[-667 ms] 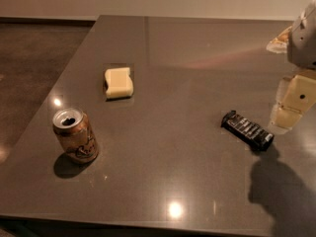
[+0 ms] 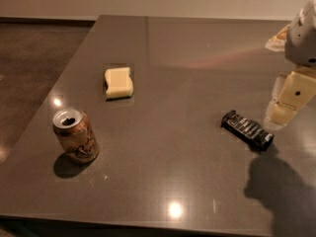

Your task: Knock orange can over

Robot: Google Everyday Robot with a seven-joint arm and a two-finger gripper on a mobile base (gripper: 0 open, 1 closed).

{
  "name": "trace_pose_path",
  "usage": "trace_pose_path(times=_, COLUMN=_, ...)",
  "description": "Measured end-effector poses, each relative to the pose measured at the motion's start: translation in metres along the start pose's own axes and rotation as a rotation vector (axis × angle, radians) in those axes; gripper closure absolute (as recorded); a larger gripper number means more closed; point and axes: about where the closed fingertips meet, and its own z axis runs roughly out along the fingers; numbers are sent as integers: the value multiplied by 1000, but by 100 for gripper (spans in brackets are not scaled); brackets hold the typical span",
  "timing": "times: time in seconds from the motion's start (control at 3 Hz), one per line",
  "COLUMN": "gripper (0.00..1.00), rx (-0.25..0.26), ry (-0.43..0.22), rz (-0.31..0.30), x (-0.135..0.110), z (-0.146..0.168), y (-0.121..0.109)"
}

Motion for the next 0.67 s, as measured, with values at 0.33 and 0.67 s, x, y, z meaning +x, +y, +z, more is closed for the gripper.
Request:
trace_pose_path(times=0.33, gripper=0, rx=-34, ry=-64, rz=-17, x=-28, z=16, y=2)
trace_pose_path(times=0.67, gripper=0, rx=-82, ry=-144, rz=-63, x=-68, z=35, y=16)
